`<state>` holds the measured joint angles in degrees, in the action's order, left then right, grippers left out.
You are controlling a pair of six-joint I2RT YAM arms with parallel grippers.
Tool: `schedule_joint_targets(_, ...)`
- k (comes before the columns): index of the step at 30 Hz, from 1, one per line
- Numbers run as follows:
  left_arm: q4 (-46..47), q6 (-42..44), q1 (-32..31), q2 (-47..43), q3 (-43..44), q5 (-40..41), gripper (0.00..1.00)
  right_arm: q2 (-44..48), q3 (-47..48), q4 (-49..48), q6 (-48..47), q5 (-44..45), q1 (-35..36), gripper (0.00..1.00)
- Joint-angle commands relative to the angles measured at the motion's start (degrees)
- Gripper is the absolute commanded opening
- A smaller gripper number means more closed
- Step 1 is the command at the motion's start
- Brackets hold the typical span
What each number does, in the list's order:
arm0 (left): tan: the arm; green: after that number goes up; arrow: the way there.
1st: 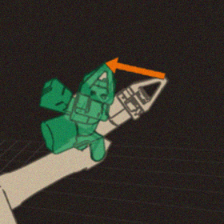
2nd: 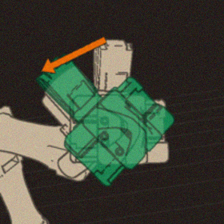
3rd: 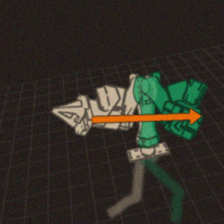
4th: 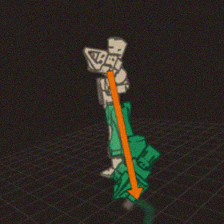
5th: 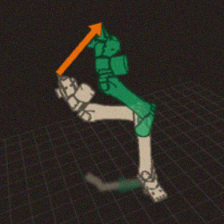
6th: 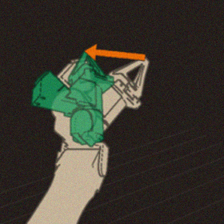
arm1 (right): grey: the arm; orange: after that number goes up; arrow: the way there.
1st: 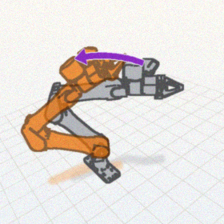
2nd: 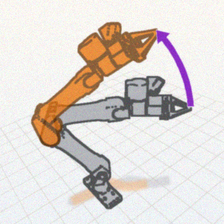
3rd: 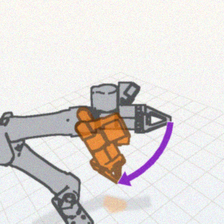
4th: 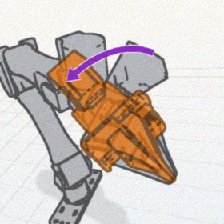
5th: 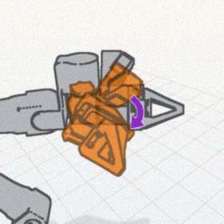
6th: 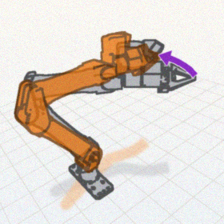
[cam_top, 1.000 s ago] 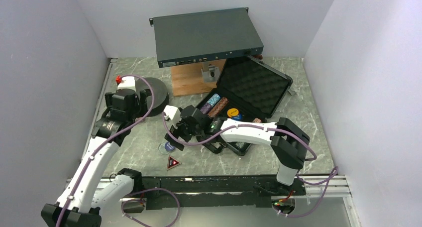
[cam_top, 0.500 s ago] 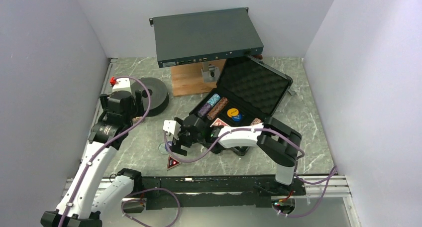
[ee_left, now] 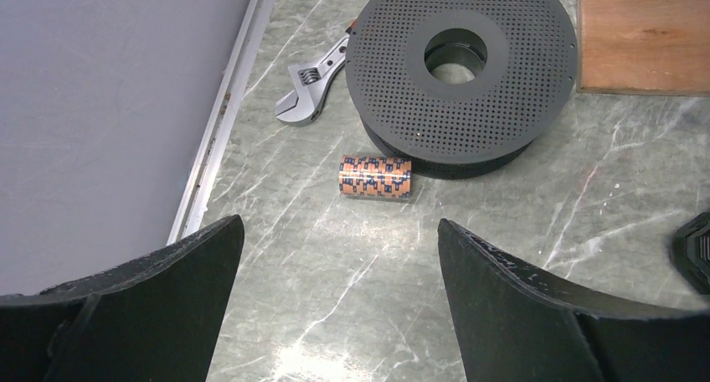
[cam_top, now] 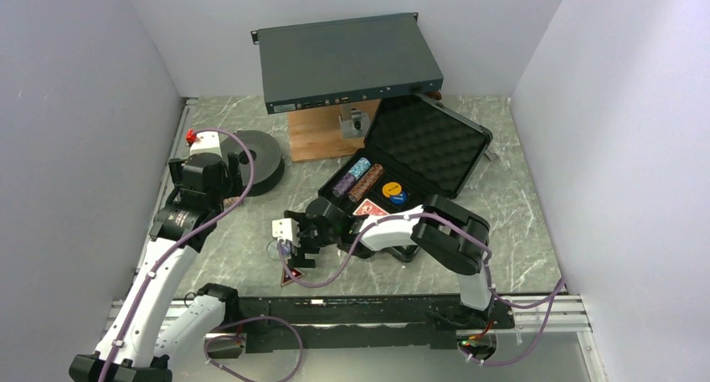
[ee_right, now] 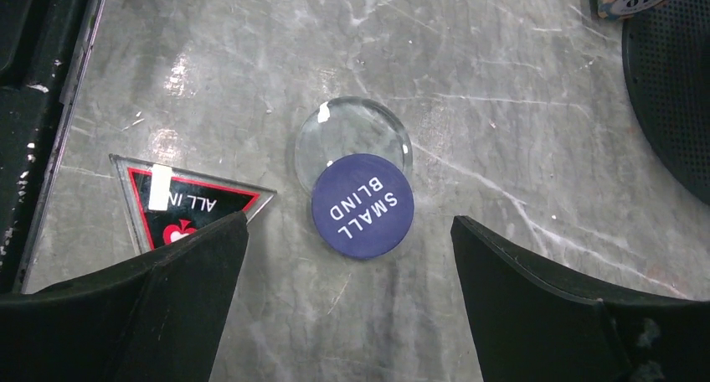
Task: Pack up texas hold em set
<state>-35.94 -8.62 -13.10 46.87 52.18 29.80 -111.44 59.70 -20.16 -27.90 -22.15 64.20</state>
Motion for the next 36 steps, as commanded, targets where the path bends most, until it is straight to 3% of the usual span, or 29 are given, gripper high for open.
schedule_joint_targets(1, 2.0, 0.6, 0.4, -0.4, -0.2, -0.5, 0.91, -0.6, 0.0, -6.2, 0.0, -2.9, -0.5, 0.94)
schedule_joint_targets(21, 2.4, 1.0, 0.4, -0.1, -0.3, -1.7, 0.91, -5.1, 2.9, -4.8, 1.8, -6.0, -2.8, 0.76)
schedule_joint_targets(36, 2.5, 1.1, 0.4, 0.1, -0.3, -1.9, 0.90, -6.5, 4.5, -2.1, 2.0, -12.0, -3.0, 0.73)
